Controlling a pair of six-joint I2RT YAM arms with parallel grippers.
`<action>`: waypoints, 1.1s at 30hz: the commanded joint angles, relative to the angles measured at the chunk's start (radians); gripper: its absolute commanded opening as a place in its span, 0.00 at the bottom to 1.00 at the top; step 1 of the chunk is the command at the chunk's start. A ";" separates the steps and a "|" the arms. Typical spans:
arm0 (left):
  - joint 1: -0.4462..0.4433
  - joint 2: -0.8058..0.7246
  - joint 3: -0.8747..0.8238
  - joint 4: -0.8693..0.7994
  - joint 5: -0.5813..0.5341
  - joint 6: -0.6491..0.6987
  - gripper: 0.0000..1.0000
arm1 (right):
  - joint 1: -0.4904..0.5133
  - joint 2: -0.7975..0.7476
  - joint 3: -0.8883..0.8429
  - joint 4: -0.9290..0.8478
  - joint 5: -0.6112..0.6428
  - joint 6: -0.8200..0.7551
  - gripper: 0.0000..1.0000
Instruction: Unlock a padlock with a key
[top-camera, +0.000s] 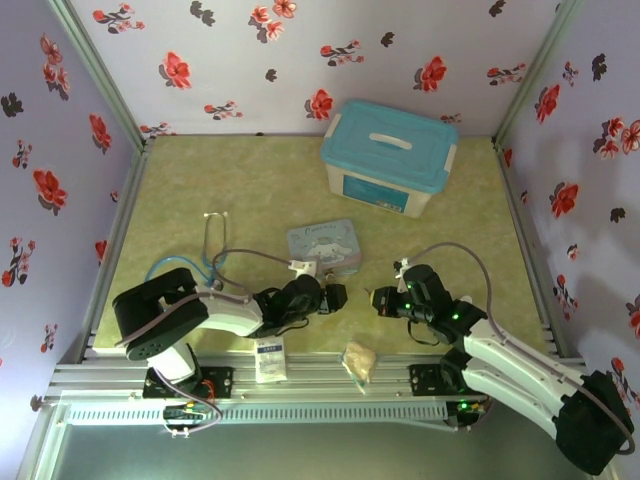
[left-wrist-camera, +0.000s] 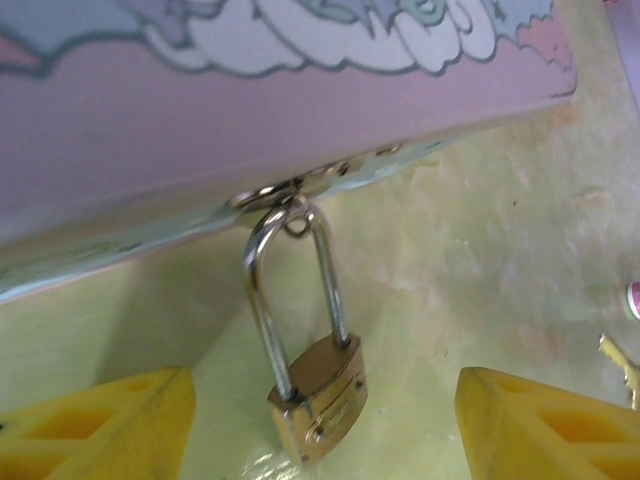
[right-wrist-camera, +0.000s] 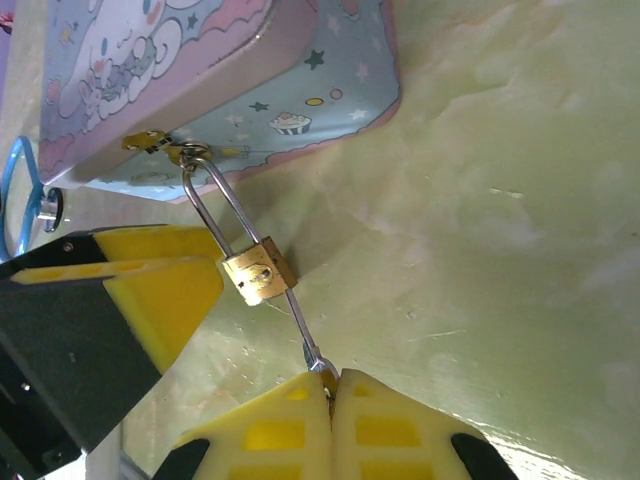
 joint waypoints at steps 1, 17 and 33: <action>-0.006 0.069 0.005 0.072 -0.030 0.005 0.62 | -0.006 -0.028 0.022 -0.063 0.042 -0.024 0.00; -0.077 0.142 0.004 0.112 -0.133 -0.067 0.22 | -0.006 -0.014 -0.061 0.077 0.007 0.057 0.00; -0.049 0.140 -0.037 0.255 -0.074 -0.171 0.00 | -0.007 0.244 -0.124 0.431 -0.213 0.202 0.00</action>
